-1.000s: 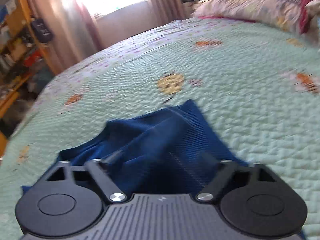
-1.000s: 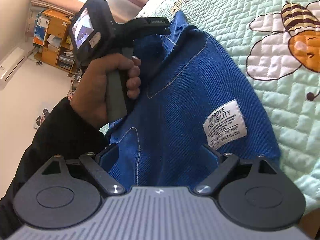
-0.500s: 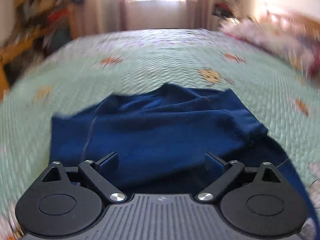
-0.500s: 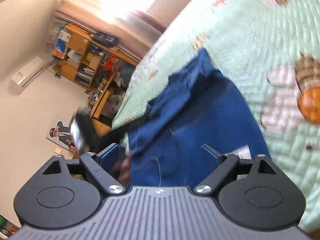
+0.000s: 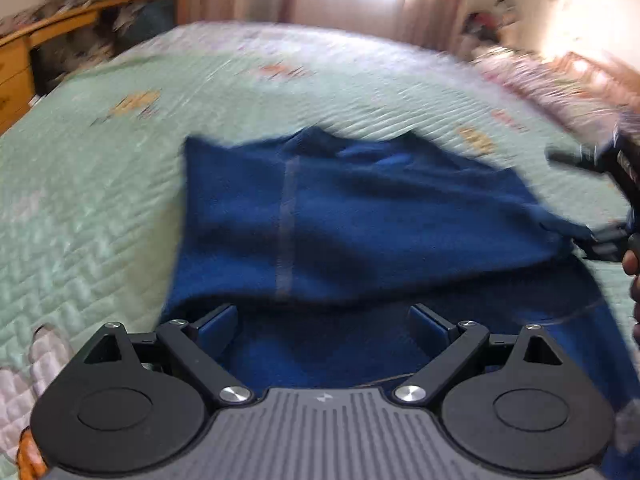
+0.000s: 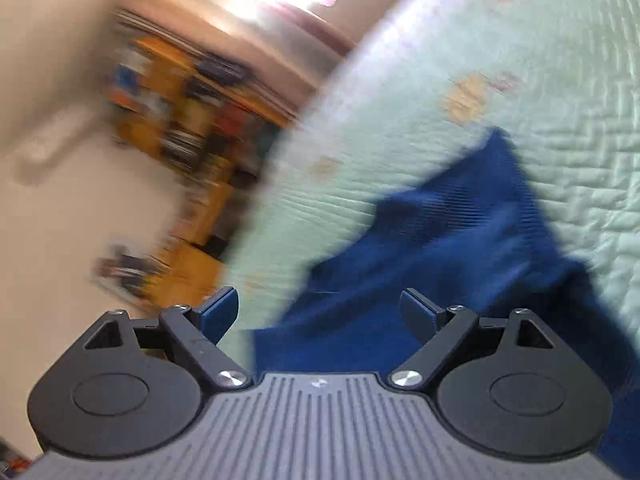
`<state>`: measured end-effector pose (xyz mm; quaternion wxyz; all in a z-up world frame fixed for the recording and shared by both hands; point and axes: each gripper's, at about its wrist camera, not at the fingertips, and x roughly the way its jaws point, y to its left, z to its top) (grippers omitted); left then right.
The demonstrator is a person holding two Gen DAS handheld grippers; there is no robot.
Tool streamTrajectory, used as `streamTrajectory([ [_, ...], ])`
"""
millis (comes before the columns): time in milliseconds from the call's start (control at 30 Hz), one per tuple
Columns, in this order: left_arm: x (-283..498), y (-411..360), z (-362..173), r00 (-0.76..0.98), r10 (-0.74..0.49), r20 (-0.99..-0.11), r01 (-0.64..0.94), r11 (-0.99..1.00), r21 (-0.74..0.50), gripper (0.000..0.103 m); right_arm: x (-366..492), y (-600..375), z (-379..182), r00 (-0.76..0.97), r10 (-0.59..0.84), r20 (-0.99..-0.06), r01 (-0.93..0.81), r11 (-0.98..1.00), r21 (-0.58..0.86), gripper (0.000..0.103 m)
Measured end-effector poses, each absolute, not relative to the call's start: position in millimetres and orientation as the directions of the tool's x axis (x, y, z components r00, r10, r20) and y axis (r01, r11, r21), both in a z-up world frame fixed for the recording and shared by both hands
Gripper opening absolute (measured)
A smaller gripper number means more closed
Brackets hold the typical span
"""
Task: Fold clothes
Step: 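Fold the sleeve and side panel across the body with the left gripper, release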
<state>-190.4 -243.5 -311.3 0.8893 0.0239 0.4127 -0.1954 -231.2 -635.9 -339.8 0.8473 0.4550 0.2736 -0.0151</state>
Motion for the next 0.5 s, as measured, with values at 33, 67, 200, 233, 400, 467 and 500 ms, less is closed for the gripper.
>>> streamTrajectory([
  [33,-188,-238,-315,0.577,-0.302,-0.759,0.341,0.933,-0.112,0.091,-215,-643,-348,0.838,0.222,-0.498,0.299,0.578,0.76,0.077],
  [67,-188,-231,-317,0.577,-0.305,-0.758,0.333,0.935,-0.122,0.089,-211,-652,-353,0.836,0.216,-0.504,0.318,0.559,0.766,0.055],
  [200,-199,-202,-311,0.587,-0.33,-0.739,0.322,0.933,-0.161,0.088,-268,-648,-328,0.887,0.112,-0.448,0.298,0.604,0.739,0.083],
  [233,-205,-197,-307,0.595,-0.328,-0.734,0.316,0.935,-0.162,0.088,-284,-641,-319,0.897,0.098,-0.431,0.275,0.641,0.717,0.084],
  [400,-248,-172,-292,0.612,-0.393,-0.686,0.325,0.916,-0.235,0.092,-370,-613,-309,0.906,0.184,-0.38,0.189,0.629,0.754,0.086],
  [467,-267,-176,-295,0.577,-0.456,-0.678,0.374,0.885,-0.276,0.094,-392,-600,-320,0.905,0.252,-0.342,0.152,0.559,0.815,0.087],
  [500,-274,-182,-299,0.561,-0.462,-0.687,0.402,0.877,-0.262,0.094,-399,-592,-326,0.895,0.294,-0.334,0.134,0.537,0.833,0.087],
])
